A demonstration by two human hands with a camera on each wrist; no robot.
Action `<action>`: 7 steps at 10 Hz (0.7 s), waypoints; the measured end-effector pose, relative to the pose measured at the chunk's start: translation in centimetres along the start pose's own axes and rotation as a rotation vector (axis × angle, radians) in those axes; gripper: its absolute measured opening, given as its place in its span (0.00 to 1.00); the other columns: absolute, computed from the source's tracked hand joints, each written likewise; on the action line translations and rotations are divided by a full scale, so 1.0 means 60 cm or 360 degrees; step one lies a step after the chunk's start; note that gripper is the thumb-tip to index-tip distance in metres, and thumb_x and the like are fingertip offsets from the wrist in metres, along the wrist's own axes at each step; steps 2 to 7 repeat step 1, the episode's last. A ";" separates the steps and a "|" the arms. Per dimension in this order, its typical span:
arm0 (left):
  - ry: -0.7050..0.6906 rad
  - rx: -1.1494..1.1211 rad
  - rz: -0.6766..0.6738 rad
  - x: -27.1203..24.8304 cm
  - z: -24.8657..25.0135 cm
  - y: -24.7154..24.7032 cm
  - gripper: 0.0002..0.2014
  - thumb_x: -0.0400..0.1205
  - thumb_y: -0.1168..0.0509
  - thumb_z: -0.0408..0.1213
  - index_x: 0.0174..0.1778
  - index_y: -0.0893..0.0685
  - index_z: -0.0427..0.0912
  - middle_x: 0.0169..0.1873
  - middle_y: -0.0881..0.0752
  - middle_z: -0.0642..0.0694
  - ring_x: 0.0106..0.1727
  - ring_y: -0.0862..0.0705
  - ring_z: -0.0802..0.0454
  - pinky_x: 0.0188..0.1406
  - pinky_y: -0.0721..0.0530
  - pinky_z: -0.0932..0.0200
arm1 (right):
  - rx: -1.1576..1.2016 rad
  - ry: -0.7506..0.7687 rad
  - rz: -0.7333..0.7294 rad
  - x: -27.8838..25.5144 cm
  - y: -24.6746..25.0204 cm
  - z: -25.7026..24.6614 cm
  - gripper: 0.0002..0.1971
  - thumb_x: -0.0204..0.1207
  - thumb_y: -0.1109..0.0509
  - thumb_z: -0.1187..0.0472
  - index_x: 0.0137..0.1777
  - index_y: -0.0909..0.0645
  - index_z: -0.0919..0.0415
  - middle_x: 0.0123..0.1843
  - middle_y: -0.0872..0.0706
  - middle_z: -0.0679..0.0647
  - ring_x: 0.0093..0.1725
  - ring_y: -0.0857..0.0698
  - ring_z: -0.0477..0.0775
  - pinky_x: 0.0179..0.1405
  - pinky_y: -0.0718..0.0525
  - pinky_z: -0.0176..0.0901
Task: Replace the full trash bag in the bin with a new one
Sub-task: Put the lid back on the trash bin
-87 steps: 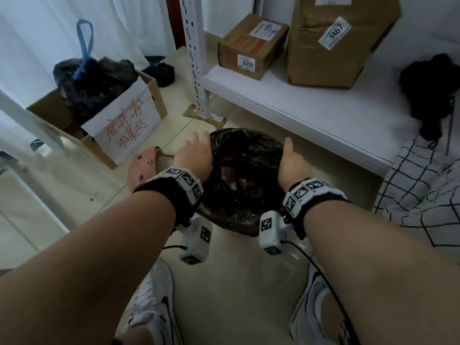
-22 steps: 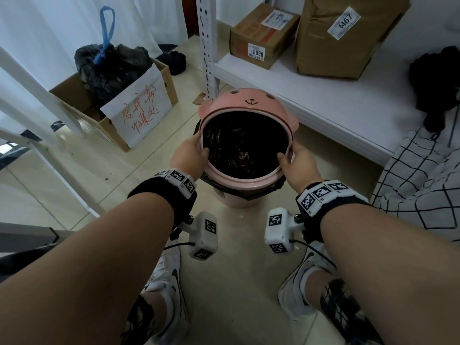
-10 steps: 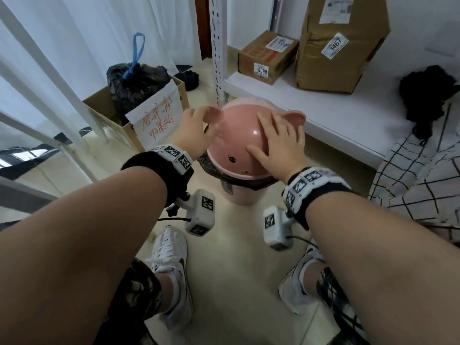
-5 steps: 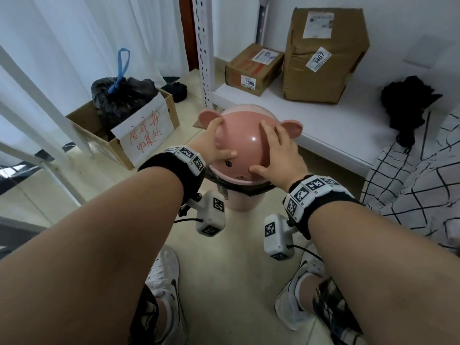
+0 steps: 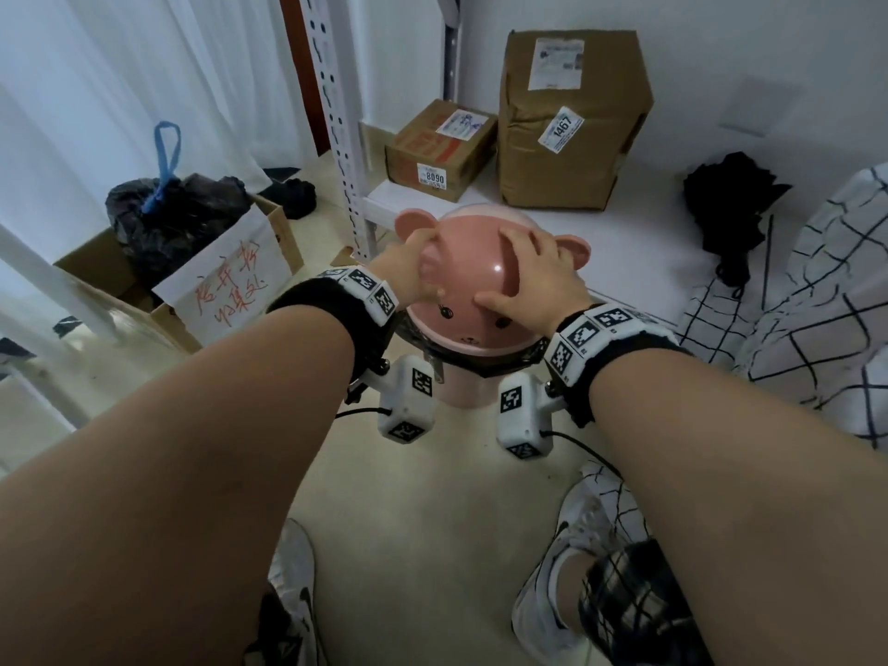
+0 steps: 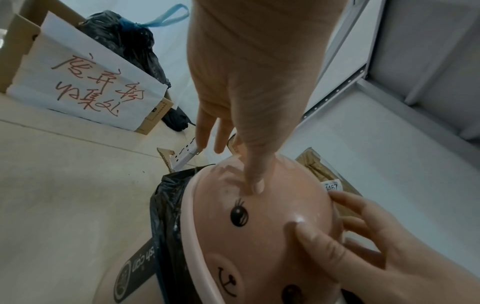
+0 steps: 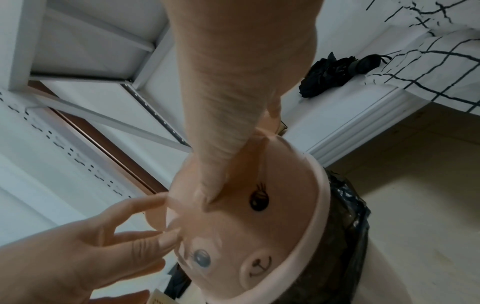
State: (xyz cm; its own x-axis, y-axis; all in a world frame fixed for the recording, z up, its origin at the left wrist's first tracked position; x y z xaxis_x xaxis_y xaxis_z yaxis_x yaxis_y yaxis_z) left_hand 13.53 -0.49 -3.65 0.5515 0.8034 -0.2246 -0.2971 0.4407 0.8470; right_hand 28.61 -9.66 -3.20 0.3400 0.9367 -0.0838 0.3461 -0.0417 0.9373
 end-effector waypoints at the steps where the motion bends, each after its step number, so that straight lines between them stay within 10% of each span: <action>1: -0.0093 -0.0080 0.0211 -0.017 0.019 0.036 0.32 0.78 0.32 0.46 0.76 0.34 0.41 0.69 0.23 0.37 0.67 0.21 0.37 0.67 0.22 0.46 | -0.0085 0.0067 0.0195 -0.007 0.053 -0.018 0.32 0.76 0.35 0.42 0.77 0.36 0.53 0.77 0.31 0.59 0.74 0.33 0.66 0.73 0.31 0.62; 7: -0.0093 -0.0080 0.0211 -0.017 0.019 0.036 0.32 0.78 0.32 0.46 0.76 0.34 0.41 0.69 0.23 0.37 0.67 0.21 0.37 0.67 0.22 0.46 | -0.0085 0.0067 0.0195 -0.007 0.053 -0.018 0.32 0.76 0.35 0.42 0.77 0.36 0.53 0.77 0.31 0.59 0.74 0.33 0.66 0.73 0.31 0.62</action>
Point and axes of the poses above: each hand's wrist, its own x-axis towards the middle knuckle, its own y-axis out of the back of the hand, z = x × y, the point moved 5 cm from there along x, towards the middle knuckle
